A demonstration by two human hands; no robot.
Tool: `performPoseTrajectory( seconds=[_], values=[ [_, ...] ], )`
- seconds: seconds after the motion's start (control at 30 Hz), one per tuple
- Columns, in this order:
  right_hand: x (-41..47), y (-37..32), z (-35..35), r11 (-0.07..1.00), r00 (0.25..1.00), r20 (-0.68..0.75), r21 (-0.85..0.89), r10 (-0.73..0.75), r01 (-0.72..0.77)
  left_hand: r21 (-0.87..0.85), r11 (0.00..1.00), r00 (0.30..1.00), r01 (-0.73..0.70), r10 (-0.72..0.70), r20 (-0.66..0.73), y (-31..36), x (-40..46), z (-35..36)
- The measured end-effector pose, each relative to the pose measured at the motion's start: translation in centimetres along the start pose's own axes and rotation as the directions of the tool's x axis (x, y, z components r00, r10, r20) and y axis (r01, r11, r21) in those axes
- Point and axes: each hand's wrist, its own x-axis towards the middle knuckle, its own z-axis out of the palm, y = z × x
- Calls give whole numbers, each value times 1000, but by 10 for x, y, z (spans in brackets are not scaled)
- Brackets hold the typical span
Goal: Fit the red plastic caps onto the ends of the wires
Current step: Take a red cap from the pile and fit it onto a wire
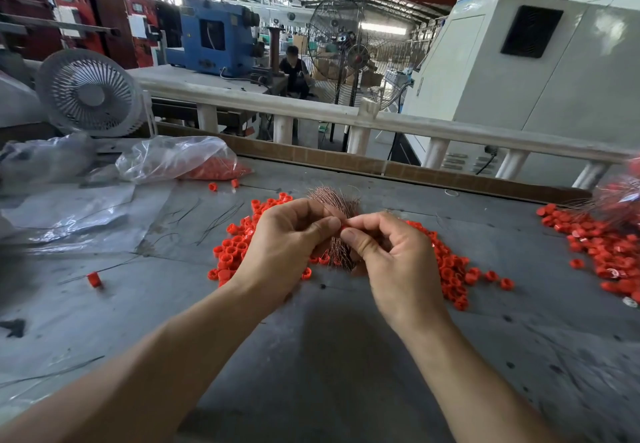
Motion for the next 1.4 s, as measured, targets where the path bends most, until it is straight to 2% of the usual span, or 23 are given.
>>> performPoseTrajectory(
  seconds=[0.3,0.43,0.5,0.57,0.67,0.77,0.93,1.13,1.2,1.27,1.4],
  values=[
    [-1,1,4,1000,998,-59,-20,-8,7,36,997,996,70,-68,-53,3,-2,1],
    [7,6,-11,975,980,-196,-221,-43,-2,122,989,994,86,-77,-79,3,0,0],
    [13,9,-27,924,955,-294,-376,-44,-73,170,982,994,83,-70,-82,1,0,-2],
    [20,13,-48,831,920,-392,-517,-14,-208,231,971,996,65,-48,-79,-1,1,-4],
    [28,20,-80,659,877,-467,-626,111,-417,303,951,995,55,-27,-96,-4,3,-5],
    [31,29,-106,527,843,-499,-670,201,-522,335,941,994,56,-19,-111,-5,4,-8],
    [35,36,-125,385,766,-545,-662,341,-643,350,934,990,72,-23,-142,-5,6,-7],
    [38,39,-130,294,698,-551,-648,458,-703,370,925,987,84,-28,-155,1,3,-7],
    [38,38,-127,281,722,-541,-680,433,-677,387,918,988,80,-20,-156,2,3,-7],
    [37,36,-122,319,791,-507,-729,344,-606,428,901,988,65,3,-157,1,3,-8],
    [34,30,-102,515,891,-413,-731,190,-449,471,880,987,60,17,-158,-1,4,-10]
  ],
)
